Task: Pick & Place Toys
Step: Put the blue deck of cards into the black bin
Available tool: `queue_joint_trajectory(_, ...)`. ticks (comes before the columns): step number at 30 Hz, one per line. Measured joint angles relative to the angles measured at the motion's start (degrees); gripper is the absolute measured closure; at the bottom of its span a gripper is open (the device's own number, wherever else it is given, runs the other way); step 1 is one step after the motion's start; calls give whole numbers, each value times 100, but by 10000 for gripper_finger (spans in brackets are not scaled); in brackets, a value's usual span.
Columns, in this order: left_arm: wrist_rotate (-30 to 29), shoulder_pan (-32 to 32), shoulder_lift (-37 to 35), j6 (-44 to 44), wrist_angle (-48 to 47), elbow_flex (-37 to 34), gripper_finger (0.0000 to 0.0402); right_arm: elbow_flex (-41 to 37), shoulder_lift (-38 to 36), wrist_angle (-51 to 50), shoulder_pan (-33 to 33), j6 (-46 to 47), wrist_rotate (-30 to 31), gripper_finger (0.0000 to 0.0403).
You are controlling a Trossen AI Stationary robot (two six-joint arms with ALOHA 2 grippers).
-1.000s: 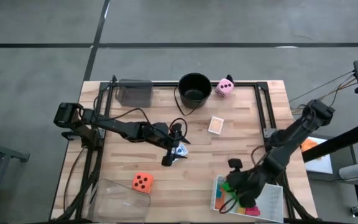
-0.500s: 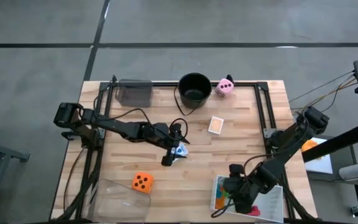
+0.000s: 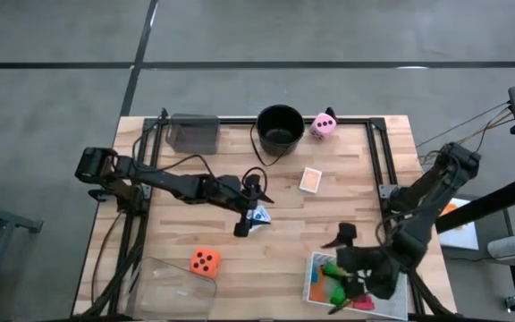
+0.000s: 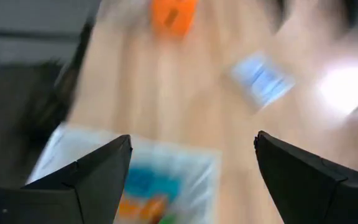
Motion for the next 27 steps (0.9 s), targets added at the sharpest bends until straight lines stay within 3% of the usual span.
queue_joint_trajectory(5,44,-10,-116,-213,501,-143,84,-137,-32,851,264,-1393,1859,65)
queue_joint_trajectory(9,47,-74,-140,-610,2484,-827,84,-612,-32,2682,164,-3035,2076,65)
queue_joint_trajectory(11,15,-90,-143,-704,3430,-1227,84,-974,-32,4002,22,-3955,1733,65)
queue_joint_trajectory(13,-118,-90,-190,-787,3979,-1599,84,-1421,-34,5458,-160,-4758,1010,65)
queue_joint_trajectory(16,-444,-86,-291,-813,4190,-1997,84,-2152,-35,7490,-518,-5484,-273,65)
queue_joint_trajectory(18,-601,-86,-366,-783,4121,-2145,84,-2608,-79,8338,-773,-5636,-833,64)
queue_joint_trajectory(21,-776,-86,-555,-658,3721,-2251,84,-3157,-341,8702,-1126,-5663,-964,64)
queue_joint_trajectory(27,-1223,-86,-1192,-518,1957,-2014,84,-3854,-1376,8640,-1569,-5584,-969,64)
